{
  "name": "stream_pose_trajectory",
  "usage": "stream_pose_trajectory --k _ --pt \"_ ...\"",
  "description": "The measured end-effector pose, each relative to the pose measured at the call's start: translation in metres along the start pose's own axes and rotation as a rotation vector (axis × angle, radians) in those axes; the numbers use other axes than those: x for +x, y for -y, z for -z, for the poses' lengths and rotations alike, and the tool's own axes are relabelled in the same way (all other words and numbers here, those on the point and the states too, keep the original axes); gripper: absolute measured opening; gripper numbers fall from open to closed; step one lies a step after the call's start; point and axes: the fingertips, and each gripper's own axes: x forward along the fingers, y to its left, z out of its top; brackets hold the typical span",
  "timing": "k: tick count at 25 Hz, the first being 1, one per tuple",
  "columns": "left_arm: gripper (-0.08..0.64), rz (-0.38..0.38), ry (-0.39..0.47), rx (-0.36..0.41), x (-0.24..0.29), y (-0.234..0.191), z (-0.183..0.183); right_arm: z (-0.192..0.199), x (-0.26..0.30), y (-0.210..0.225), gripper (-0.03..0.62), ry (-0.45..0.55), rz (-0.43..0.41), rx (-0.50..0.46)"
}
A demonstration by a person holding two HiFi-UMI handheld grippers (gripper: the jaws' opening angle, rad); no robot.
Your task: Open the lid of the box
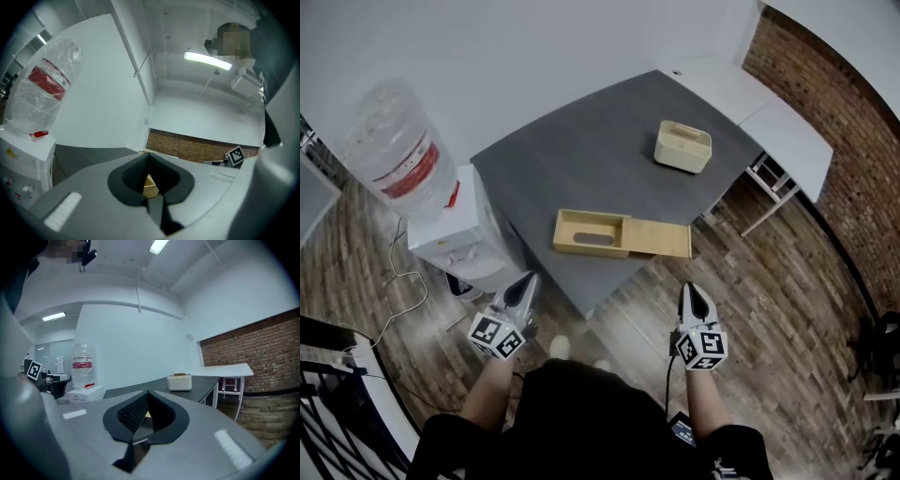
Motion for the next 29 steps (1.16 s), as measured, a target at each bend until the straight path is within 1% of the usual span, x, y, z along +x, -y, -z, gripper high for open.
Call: stream_pose_trajectory --k 5,11,21,29 --pt "0.000 0.025 0.013 0.005 -0.009 -0.005 -0.004 -0.002 -0.002 -0.010 0.002 -0.002 0.001 -0.039" --pt "0.000 0.068 0.033 0.023 -0.001 -0.006 -0.017 -0.014 0.004 -0.018 0.002 0.027 0.004 -0.033" --pt "0.000 0.091 0.019 -0.011 -0.005 -0.016 -0.012 -0.011 0.005 -0.031 0.002 0.020 0.006 -0.019" --pt "0.000 0.112 0.028 -0.026 0.008 -0.022 -0.015 -0.010 0.007 -0.030 0.002 0.007 0.021 -0.010"
